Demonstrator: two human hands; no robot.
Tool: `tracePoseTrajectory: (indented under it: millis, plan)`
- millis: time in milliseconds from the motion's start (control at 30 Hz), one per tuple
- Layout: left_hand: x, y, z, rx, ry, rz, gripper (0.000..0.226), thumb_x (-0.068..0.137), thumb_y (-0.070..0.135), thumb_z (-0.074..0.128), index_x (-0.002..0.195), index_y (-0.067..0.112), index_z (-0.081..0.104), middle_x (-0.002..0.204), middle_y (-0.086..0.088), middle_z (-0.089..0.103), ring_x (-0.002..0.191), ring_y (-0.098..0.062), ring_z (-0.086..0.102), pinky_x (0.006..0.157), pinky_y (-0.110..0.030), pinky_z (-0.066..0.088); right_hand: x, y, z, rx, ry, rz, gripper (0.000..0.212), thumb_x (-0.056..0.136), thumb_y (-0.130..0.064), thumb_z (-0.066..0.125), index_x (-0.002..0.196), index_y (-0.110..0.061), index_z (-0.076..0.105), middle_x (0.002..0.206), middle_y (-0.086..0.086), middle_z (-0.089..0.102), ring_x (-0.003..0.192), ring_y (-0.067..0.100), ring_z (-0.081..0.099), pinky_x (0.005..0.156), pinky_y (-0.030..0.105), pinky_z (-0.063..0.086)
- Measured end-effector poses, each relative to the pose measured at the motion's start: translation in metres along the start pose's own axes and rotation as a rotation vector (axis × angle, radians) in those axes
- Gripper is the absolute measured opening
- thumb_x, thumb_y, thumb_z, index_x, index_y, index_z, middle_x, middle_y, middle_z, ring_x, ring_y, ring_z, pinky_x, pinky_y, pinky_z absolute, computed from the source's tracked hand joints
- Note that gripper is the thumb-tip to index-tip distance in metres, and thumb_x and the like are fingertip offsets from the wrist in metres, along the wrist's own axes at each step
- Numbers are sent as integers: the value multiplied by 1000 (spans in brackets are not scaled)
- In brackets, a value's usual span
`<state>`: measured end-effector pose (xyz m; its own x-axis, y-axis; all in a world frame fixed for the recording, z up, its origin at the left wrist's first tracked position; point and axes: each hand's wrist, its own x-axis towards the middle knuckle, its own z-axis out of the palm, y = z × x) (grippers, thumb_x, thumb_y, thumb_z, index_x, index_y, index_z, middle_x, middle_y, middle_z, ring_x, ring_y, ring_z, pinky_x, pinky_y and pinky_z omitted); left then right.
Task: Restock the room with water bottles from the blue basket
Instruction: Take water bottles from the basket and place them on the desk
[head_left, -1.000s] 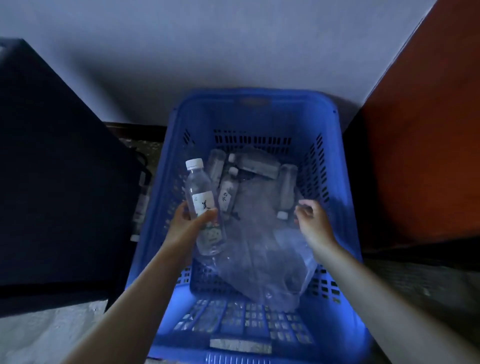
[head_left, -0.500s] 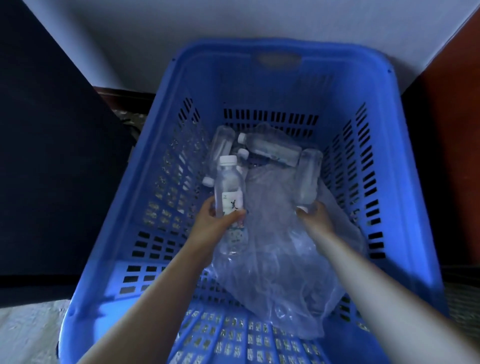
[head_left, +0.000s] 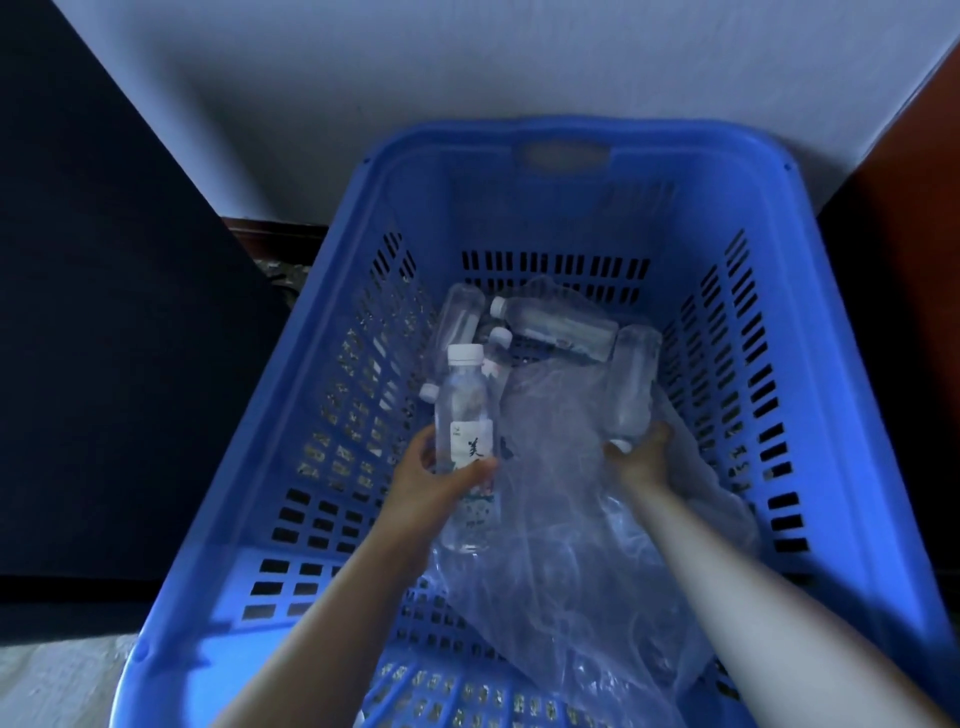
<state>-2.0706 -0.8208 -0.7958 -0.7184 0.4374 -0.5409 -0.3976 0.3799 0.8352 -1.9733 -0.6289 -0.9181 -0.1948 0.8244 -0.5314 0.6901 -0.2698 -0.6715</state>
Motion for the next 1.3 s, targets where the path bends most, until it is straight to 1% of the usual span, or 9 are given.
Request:
tracePoseTrajectory:
  millis: [167,300,400,600,733,800,933,1067,1300]
  plan:
    - [-3,3,-7,-3,15,28,46,78,18,75,114,29,47,106,5,60,89,-5,58,69,-23,47,-21,-37,-15,139,174,-58,47,82,-26,58,123,-17,36,118,16,58,103,37,58,93,51,42]
    - [-1,9,-5,-52,37,36,45,80,19,73,117,27,48,107,5,61,90,-6,59,65,-22,45,-43,-73,-39,272,329,-294,11,81,-22,58,88,-17,52,100,15,63,91,35,61,75,45,49]
    - [3,11,1,-88,57,53,47,80,15,72,121,20,50,108,-1,63,89,-9,61,64,-22,45,-59,-92,-61,289,344,-332,9,79,-23,60,82,-15,58,85,10,64,83,30,62,76,48,54]
    - [13,15,13,-97,39,68,41,81,12,71,116,18,52,103,-1,64,87,-12,62,67,-24,48,-83,-116,-74,-23,38,-369,24,77,-30,64,78,-6,67,72,7,64,69,24,60,57,30,43]
    - [16,13,18,-97,13,79,40,80,11,72,114,19,53,102,-2,64,87,-12,62,68,-24,48,-82,-98,-55,-179,-89,-326,34,79,-31,62,57,-11,48,53,1,46,60,23,49,46,27,30]
    - [19,11,18,-100,14,74,43,79,11,72,117,18,53,102,-2,65,87,-13,63,67,-24,48,-80,-90,-43,-136,-105,-345,30,82,-34,61,65,-13,47,64,2,51,69,24,51,50,29,33]
    - [21,6,20,-126,8,63,44,79,13,73,117,20,53,105,-2,65,90,-13,64,68,-24,49,-71,-74,-21,-169,-138,-454,27,81,-28,67,101,-13,57,114,13,52,111,27,46,81,31,38]
    - [22,3,21,-127,-8,66,45,78,14,74,118,20,54,106,-4,66,93,-17,65,74,-28,52,-76,-63,-13,26,-308,-458,24,77,-20,73,82,-30,52,95,-2,61,87,12,56,61,8,39]
    - [25,5,13,-154,-31,77,35,79,12,73,107,26,57,101,-2,66,88,-14,65,68,-25,49,-68,-55,-18,27,-516,-444,44,70,-13,80,94,-35,50,91,-22,54,83,-3,52,65,6,41]
